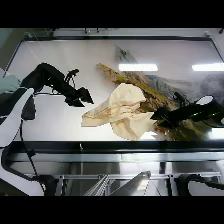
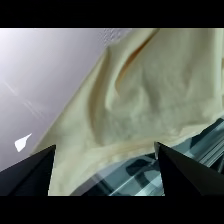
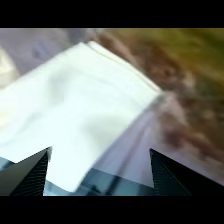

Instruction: Fold the shirts.

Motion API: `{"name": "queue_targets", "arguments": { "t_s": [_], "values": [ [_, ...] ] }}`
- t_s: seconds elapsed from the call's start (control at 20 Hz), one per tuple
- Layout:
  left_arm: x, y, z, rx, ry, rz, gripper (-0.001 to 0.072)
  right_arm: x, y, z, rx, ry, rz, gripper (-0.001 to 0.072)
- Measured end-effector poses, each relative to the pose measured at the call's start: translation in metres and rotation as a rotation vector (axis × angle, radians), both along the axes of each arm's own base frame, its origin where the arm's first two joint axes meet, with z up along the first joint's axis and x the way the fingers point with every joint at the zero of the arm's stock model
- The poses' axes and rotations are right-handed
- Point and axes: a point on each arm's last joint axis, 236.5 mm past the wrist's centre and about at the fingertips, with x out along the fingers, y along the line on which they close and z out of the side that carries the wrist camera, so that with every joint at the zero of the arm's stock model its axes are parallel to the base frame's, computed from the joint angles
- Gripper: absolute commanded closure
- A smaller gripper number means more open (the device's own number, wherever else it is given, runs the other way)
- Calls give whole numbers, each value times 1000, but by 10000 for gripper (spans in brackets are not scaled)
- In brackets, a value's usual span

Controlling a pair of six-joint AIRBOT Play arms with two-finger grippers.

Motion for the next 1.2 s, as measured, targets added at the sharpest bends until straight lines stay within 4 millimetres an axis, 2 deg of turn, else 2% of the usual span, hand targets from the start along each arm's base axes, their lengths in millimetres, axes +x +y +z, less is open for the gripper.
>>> {"name": "queue_targets", "arguments": {
  "t_s": [0.05, 0.1, 0.3, 0.35, 0.4, 0.45, 0.6, 0.75, 0.85, 0.9, 0.95, 1.05, 1.2],
  "values": [
    [2, -7, -9, -7, 10, -5, -6, 2, 3, -3, 18, 5, -25, 355],
    [4, -14, -15, -12, 16, -17, 13, 5, 6, -8, 31, 9, -44, 414],
    [14, -54, -29, -31, 7, -94, 14, 18, 34, -11, 151, -7, -88, 422],
    [17, -64, -30, -34, -4, -112, 178, 22, 42, -11, 178, -24, -89, 553],
    [20, -73, -30, -36, -21, -129, 524, 26, 47, -11, 190, -46, -87, 692],
    [23, -81, -28, -39, -33, -146, 692, 30, 52, -8, 216, -66, -91, 693],
    [33, -97, -11, -57, -83, -195, 693, 42, 65, 15, 333, -138, -96, 694],
    [38, -101, 16, -81, -123, -229, 693, 52, 60, 44, 428, -215, -111, 694],
    [39, -100, 49, -130, -152, -226, 693, 57, 49, 79, 499, -301, -112, 694],
    [36, -98, 73, -169, -172, -224, 693, 57, 43, 103, 541, -358, -100, 694],
    [31, -94, 98, -208, -191, -226, 693, 56, 35, 135, 591, -442, -91, 694],
    [12, -86, 165, -310, -266, -246, 692, 46, 18, 212, 676, -659, -68, 693],
    [-39, -67, 286, -442, -512, -291, 687, 7, -6, 340, 700, -1086, -36, 694]
  ]
}}
